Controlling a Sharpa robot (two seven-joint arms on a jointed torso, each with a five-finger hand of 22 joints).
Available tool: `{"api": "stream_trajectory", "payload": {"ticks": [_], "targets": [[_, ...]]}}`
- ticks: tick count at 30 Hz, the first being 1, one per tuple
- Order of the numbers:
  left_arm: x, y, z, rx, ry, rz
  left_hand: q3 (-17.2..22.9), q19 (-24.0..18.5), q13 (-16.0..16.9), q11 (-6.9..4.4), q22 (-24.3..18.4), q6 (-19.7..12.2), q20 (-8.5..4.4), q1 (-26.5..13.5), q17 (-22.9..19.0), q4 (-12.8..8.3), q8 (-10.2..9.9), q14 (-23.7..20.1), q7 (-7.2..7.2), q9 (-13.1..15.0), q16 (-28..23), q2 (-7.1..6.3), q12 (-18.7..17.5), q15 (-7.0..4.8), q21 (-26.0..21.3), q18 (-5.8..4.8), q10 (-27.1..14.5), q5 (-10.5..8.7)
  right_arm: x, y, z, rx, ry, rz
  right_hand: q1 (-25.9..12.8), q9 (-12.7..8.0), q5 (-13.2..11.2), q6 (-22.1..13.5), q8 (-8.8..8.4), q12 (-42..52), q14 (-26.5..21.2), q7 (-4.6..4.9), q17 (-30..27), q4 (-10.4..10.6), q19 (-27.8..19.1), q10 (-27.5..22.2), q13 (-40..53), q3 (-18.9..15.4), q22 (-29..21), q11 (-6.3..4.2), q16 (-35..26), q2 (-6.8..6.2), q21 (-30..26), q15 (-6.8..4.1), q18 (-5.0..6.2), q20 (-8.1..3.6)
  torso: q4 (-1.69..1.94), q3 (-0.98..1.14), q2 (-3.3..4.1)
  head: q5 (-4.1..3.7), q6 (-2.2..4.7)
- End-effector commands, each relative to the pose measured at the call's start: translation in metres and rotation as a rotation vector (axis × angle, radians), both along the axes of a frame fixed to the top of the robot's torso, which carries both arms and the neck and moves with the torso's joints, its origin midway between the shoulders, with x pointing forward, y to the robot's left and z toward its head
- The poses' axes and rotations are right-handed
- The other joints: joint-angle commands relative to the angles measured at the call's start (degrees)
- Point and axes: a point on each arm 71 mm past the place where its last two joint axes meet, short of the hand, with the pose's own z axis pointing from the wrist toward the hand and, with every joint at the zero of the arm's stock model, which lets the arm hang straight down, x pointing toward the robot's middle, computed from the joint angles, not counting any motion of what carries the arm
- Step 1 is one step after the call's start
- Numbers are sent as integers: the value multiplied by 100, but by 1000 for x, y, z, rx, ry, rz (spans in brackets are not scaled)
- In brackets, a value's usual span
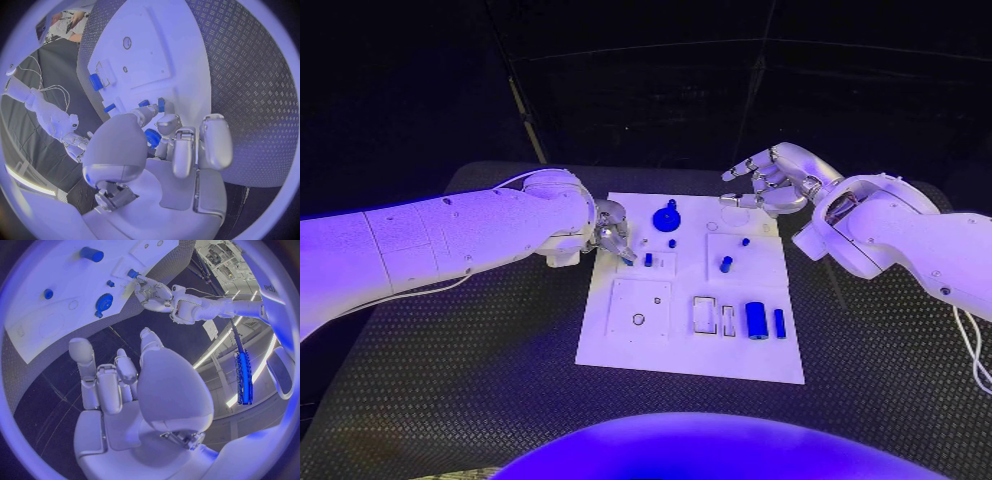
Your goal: Assemble the parts on the task board
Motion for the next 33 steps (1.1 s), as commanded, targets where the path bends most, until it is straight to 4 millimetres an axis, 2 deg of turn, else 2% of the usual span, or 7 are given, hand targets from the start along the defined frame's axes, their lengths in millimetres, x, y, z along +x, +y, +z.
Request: {"api": "stream_trajectory", "payload": {"ticks": [1,22,33], "targets": [[-1,0,-1,22,13,-12,916,9,-2,12,-9,-7,24,2,1509,-868,33,605,-21,10,36,23,-4,15,-27,13,40,30,0,1,1,3,-1,11,6,3,28,11,19,-13,294,11,251,-12,-50,-25,0,-43,-14,-22,-38,77,-26,-33,88,1,3,2,1,-4,-6],[-3,-7,-11,68,75,-59,984,11,42,5,-4,10,21,-73,1509,-875,65,605,-32,28,36,-21,23,11,-29,12,74,72,-1,2,1,2,1,15,6,3,28,11,19,-13,294,11,251,-12,-50,-25,0,-43,-14,-22,-38,77,-26,-33,88,1,0,0,-1,-17,-57],[-2,-9,-12,60,79,-52,1056,16,68,-29,6,81,2,-272,1509,-818,131,605,-79,57,36,-19,49,-14,-31,11,120,94,-1,3,1,2,2,15,6,3,28,11,19,-13,294,11,251,-12,-50,-25,0,-43,-14,-22,-38,77,-26,-33,88,1,4,3,-2,-20,-59]]}}
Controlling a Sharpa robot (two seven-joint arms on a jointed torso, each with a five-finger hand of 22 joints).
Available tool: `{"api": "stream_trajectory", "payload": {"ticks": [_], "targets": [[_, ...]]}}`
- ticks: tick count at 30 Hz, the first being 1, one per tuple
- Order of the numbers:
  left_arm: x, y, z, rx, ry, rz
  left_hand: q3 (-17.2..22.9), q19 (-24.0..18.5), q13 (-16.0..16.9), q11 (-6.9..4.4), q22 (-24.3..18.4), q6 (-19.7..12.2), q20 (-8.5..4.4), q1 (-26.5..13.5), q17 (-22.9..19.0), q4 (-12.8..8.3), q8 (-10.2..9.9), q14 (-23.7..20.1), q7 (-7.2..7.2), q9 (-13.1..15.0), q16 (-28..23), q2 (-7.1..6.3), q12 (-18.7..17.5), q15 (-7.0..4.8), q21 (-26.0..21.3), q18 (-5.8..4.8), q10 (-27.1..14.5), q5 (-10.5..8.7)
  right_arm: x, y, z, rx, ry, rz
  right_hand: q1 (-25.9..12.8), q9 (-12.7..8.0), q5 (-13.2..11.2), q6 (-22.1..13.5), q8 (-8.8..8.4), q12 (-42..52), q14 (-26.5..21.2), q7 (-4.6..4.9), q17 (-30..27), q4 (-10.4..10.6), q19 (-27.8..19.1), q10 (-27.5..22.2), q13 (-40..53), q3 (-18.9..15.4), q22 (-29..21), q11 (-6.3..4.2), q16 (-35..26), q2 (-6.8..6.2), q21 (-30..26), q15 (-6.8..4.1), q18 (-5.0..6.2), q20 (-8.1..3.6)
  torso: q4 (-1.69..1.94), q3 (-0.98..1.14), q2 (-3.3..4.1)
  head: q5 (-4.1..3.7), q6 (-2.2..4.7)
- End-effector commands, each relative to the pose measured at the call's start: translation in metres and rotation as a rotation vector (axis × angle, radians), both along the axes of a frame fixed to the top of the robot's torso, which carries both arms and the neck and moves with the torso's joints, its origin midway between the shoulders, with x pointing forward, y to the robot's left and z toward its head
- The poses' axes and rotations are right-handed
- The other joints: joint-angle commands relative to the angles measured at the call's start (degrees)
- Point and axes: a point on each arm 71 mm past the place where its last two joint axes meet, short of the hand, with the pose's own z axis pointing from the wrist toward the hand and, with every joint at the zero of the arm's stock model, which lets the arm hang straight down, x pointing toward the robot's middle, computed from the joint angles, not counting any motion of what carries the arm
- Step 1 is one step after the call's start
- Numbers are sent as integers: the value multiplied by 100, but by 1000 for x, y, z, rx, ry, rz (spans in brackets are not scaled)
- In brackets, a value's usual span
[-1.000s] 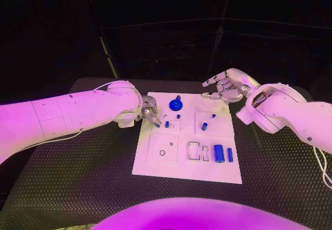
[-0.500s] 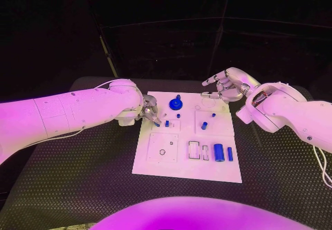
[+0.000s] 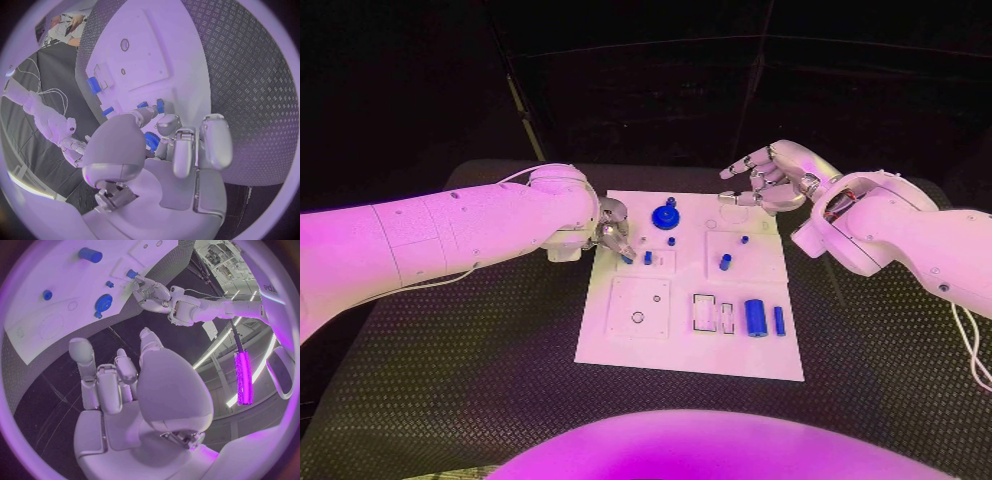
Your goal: Assemble the parts on the task board
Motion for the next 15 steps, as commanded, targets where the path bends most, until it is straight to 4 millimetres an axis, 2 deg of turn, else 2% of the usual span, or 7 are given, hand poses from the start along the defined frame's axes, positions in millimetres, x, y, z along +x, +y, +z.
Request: {"api": "stream_trajectory", "payload": {"ticks": [1,15], "targets": [[-6,-3,-10,16,55,-21,829,18,15,-19,15,22,0,-85,1509,-767,48,605,-60,13,36,13,27,-17,-28,10,51,19,0,2,1,3,-1,10,-19,3,28,11,19,-13,294,11,248,3,-50,-25,0,-27,-6,-22,-38,52,-26,-33,88,1,3,2,-2,2,3],[-5,-7,-11,8,65,-21,704,49,154,-78,76,142,-44,-398,1509,-622,131,605,-139,41,36,63,133,-68,7,-3,158,-8,-1,2,1,3,-1,10,-19,3,28,11,19,-13,294,11,248,3,-50,-25,0,-27,-6,-22,-38,52,-26,-33,88,1,3,2,0,-4,-1]]}}
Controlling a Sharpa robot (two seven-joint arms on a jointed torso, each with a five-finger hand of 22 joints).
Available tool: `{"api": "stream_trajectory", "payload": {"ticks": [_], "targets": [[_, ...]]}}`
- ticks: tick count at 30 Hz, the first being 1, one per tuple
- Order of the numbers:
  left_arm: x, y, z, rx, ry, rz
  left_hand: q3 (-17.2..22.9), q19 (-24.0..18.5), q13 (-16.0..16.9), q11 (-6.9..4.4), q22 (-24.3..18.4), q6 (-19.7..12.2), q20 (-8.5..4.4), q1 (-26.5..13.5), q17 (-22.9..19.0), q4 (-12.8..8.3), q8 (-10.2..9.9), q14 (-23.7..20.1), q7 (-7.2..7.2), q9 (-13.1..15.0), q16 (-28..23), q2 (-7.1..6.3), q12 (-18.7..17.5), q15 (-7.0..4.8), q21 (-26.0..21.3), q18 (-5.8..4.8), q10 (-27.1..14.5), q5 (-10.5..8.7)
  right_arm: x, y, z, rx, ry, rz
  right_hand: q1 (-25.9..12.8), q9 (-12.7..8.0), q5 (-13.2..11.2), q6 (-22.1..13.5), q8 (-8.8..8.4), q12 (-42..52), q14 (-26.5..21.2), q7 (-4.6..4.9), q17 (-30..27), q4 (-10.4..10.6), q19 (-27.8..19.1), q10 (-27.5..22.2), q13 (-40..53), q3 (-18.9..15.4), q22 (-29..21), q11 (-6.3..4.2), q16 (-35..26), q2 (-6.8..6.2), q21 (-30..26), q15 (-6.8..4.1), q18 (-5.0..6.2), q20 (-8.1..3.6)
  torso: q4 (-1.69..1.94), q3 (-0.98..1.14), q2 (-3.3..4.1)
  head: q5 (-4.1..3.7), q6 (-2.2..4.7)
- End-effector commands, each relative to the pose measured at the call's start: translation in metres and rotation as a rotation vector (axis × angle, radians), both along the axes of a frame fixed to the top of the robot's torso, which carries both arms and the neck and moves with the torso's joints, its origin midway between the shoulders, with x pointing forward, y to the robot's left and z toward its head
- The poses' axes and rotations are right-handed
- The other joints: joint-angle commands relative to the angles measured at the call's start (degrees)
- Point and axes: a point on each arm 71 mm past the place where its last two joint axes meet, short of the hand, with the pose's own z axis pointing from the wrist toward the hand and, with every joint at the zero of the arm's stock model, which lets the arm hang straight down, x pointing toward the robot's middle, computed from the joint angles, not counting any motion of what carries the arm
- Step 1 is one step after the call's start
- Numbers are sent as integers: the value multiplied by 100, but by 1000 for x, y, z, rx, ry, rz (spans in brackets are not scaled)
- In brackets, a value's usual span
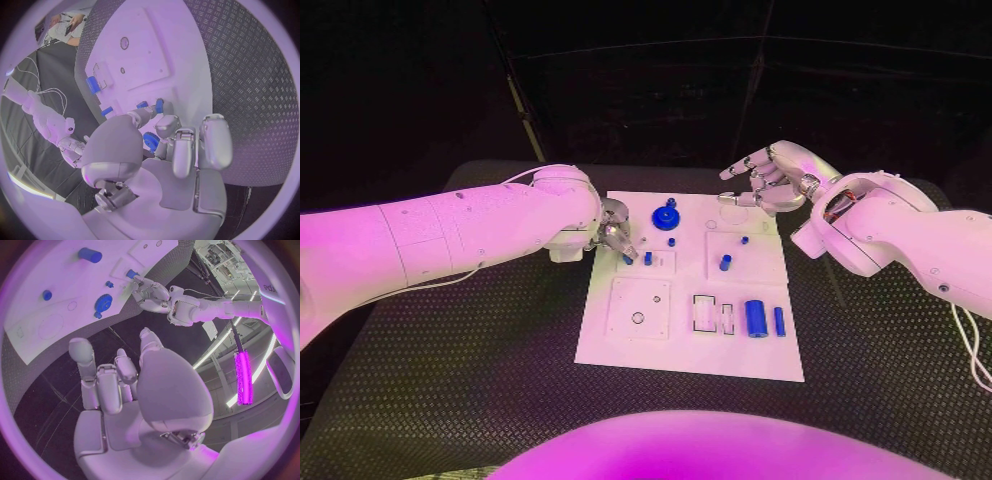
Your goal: Assemble the parts on the task board
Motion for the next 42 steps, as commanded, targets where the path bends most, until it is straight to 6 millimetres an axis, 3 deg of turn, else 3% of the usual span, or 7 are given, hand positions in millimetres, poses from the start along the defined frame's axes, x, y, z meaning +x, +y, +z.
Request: {"api": "stream_trajectory", "payload": {"ticks": [1,19,24,32,42], "targets": [[-7,-4,-9,6,62,-26,432,31,41,-2,18,34,-28,-81,1510,-440,44,590,-45,8,36,40,54,-54,11,-4,66,-9,-1,1,1,3,-1,9,-19,3,28,11,19,-13,294,11,249,3,-50,-25,0,-27,-6,-22,-38,52,-26,-33,88,1,3,2,3,-4,-9],[-1,-2,-10,12,56,-5,37,56,104,-58,60,140,-81,-375,1510,-257,82,590,-112,4,36,41,105,-108,29,-13,102,-16,-1,1,1,2,-1,8,-17,4,33,17,23,-12,294,9,243,2,-47,-25,-1,-35,-8,-23,-44,61,-29,-35,88,0,-3,-3,7,-15,-21],[2,0,-9,1,43,14,-306,62,104,-59,72,183,-92,-662,1510,-38,99,590,-113,1,36,-2,114,-112,29,-16,99,-37,0,1,1,2,-1,8,-17,4,34,17,23,-17,293,9,240,3,-50,-30,-7,-37,-15,-24,-46,63,-33,-35,89,0,4,-2,4,-24,-16],[3,4,-7,-31,14,49,-872,79,110,-69,104,222,-102,-985,1510,217,115,590,-125,-10,36,-183,135,-124,41,-22,94,-27,0,1,1,2,-1,8,-18,4,35,17,23,-17,293,9,238,4,-52,-31,-8,-38,-21,-24,-48,64,-37,-35,90,-1,0,-5,4,-33,-7],[2,9,-4,-70,-15,82,-1238,76,79,-66,92,227,-108,-1069,1510,401,120,590,-123,-21,36,-178,123,-126,17,-17,72,-20,0,1,1,1,1,8,-20,4,36,16,22,-22,291,9,230,5,-57,-35,-13,-41,-31,-23,-53,65,-42,-35,92,-1,6,-5,2,-42,-3]]}}
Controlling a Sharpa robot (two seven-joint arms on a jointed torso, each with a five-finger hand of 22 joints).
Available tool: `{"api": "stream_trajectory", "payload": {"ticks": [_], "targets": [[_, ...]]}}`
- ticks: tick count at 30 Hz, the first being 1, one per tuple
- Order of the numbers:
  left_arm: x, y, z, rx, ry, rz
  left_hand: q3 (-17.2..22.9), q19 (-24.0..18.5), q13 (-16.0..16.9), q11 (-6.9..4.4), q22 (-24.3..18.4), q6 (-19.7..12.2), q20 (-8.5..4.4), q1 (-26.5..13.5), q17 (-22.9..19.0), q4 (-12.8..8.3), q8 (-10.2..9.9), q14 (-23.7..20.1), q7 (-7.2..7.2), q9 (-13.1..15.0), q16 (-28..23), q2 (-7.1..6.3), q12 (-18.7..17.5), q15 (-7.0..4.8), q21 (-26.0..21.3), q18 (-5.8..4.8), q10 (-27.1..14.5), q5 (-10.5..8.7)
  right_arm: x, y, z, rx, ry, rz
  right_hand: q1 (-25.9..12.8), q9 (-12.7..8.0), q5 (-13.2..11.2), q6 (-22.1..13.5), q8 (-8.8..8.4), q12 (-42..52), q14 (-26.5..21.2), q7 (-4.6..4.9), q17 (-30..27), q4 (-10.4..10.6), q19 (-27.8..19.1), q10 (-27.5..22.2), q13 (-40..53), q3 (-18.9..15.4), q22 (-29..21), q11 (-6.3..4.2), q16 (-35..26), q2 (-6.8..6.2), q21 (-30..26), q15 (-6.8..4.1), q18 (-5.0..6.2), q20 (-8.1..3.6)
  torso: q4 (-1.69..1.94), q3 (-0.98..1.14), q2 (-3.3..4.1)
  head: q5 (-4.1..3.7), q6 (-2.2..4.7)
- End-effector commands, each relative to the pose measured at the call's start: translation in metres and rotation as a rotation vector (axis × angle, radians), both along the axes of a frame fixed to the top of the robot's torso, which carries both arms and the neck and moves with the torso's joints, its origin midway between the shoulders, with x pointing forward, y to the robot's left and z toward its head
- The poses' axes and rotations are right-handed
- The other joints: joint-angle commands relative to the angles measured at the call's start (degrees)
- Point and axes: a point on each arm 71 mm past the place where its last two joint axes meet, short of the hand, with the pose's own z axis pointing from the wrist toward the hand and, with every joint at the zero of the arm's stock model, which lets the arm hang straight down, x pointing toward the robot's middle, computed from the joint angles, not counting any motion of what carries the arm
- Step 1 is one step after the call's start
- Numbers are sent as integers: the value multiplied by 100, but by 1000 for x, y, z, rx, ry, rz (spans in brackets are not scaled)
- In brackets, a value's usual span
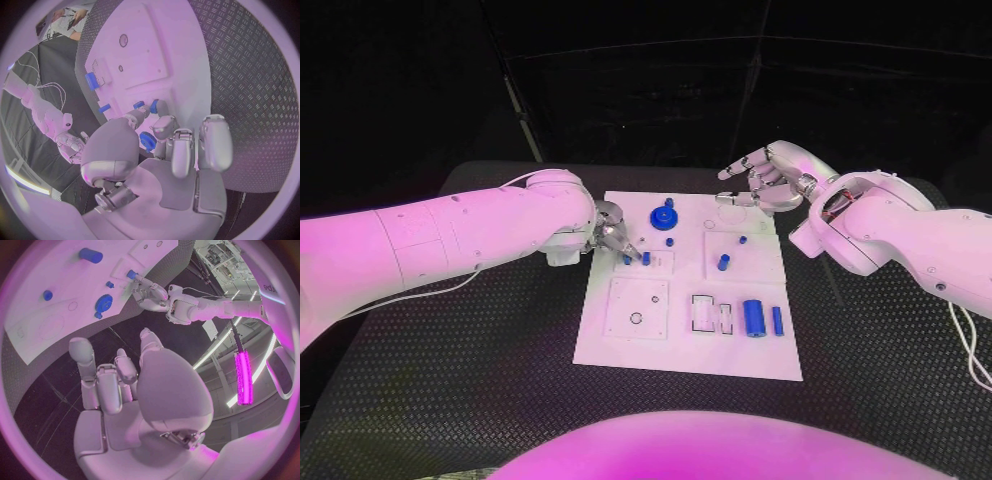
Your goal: Assemble the parts on the task board
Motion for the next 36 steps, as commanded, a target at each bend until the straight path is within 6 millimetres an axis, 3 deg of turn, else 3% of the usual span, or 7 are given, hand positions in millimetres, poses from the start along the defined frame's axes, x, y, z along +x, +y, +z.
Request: {"api": "stream_trajectory", "payload": {"ticks": [1,18,25,28,31,33,36], "targets": [[1,2,3,-50,-33,37,-83,-17,-90,-11,-58,28,-36,-56,1509,22,32,585,-6,-9,36,11,-33,-39,-49,-5,-76,1,0,1,1,2,0,9,3,4,36,16,22,-22,291,9,232,4,-57,-35,-5,-41,-5,-24,-31,43,-19,-35,92,-1,3,1,-4,-2,-2],[2,7,20,-215,-124,108,-763,-182,-678,60,-422,-240,9,99,1335,314,34,541,75,-11,-52,2,-389,14,-414,77,-474,4,1,2,1,9,-9,7,0,3,37,13,21,-16,292,10,234,6,-57,-30,1,-44,-9,-23,-30,45,-22,-35,92,-1,1,2,-3,-15,23],[7,2,35,-382,-224,80,-1280,-721,-2000,318,-1506,-941,157,629,611,561,-318,318,356,-275,-466,21,-1268,205,-1496,290,-1563,9,1,2,1,9,-10,5,0,3,37,13,21,-16,292,10,234,6,-57,-30,1,-44,-9,-23,-30,45,-22,-35,92,-1,5,11,-3,-45,55],[12,-11,45,-521,-326,-7,-981,-1764,-2321,617,-3108,-1367,328,1835,-1074,74,-717,-535,690,-625,-1604,199,-1880,465,-3210,568,-2515,35,1,2,1,10,-11,5,0,3,37,13,21,-16,292,10,234,6,-57,-30,1,-44,-9,-23,-30,45,-22,-35,92,-1,3,10,-4,-71,82],[15,-22,51,-599,-404,-85,-462,-2228,-2922,788,-3351,-1242,464,2657,-2879,-377,-1048,-1824,821,-994,-3077,174,-2778,623,-3678,562,-3049,46,2,2,1,11,-12,4,2,4,41,16,23,-24,289,9,224,6,-62,-37,-10,-47,-22,-24,-37,54,-30,-36,95,-1,-11,12,-4,-65,81],[15,-29,50,-618,-443,-136,-162,-2352,-3692,835,-3513,-818,645,2780,-3427,-511,-1580,-2075,987,-1549,-3607,-32,-3677,757,-3929,569,-2791,-59,1,3,1,12,-13,5,6,6,45,27,29,-45,287,6,214,5,-64,-56,-34,-47,-31,-26,-45,66,-36,-37,96,-2,-24,22,-8,-53,99],[14,-38,46,-615,-477,-207,-79,-2245,-4065,871,-3562,-667,613,2822,-3570,-596,-1896,-1941,886,-1846,-3674,-106,-4096,719,-3959,679,-2612,-71,1,3,1,14,-14,6,9,8,49,36,34,-57,287,3,212,4,-66,-66,-48,-45,-37,-28,-47,77,-41,-38,97,-3,-29,21,-6,-69,110]]}}
